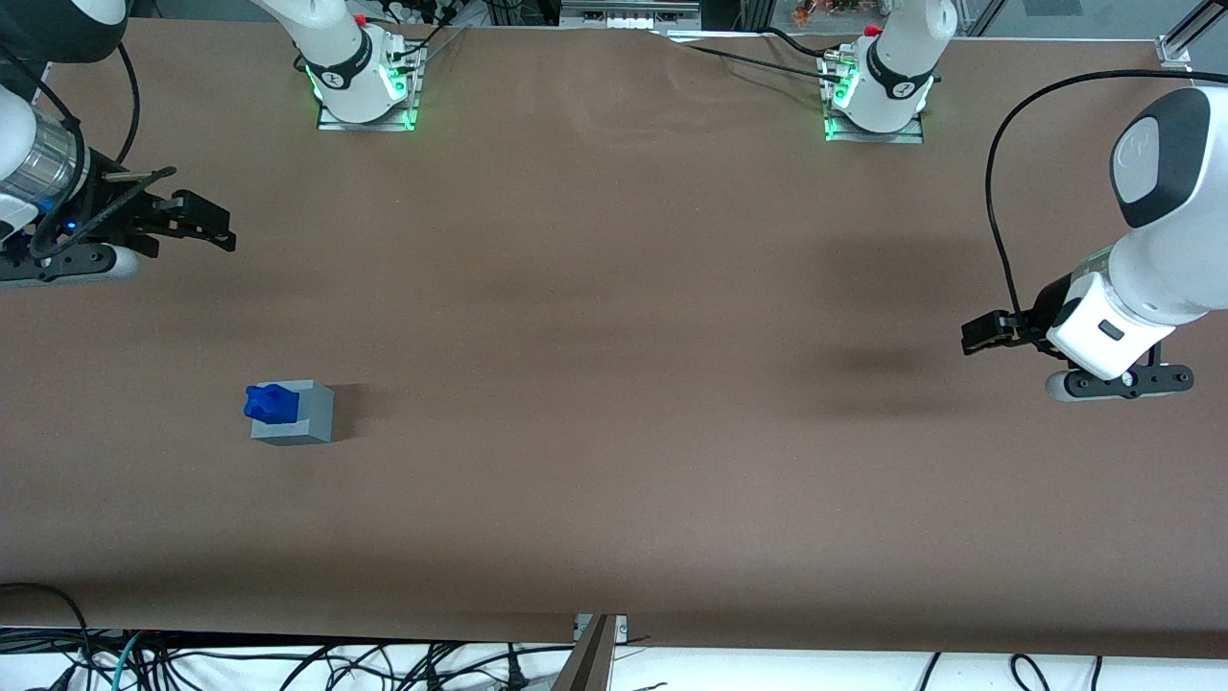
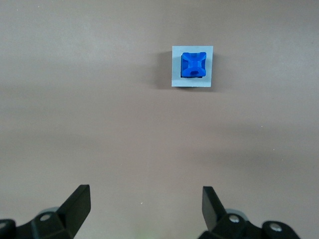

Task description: Insert blue part into gray base with right arm

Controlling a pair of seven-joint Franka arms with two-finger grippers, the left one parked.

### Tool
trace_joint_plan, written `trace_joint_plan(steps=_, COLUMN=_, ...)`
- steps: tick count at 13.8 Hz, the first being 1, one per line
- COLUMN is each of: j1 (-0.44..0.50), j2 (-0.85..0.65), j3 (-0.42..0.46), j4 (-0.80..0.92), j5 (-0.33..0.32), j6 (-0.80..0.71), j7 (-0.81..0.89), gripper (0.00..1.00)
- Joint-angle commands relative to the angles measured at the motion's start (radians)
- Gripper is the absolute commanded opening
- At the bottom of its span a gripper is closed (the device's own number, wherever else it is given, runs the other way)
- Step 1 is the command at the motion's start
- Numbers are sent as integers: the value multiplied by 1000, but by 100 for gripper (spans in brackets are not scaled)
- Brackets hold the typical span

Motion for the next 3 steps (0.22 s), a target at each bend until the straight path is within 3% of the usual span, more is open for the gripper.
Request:
trace_joint_plan(steps=1, j1=-56, j2=-28, j3=51, j4=-7, j5=-33, j6=-2, j7=2, gripper=99)
trace_joint_plan(steps=3, j1=-56, j2=-27, j3=51, j4=10, j5=-49, j6=-17, j7=2, gripper=99)
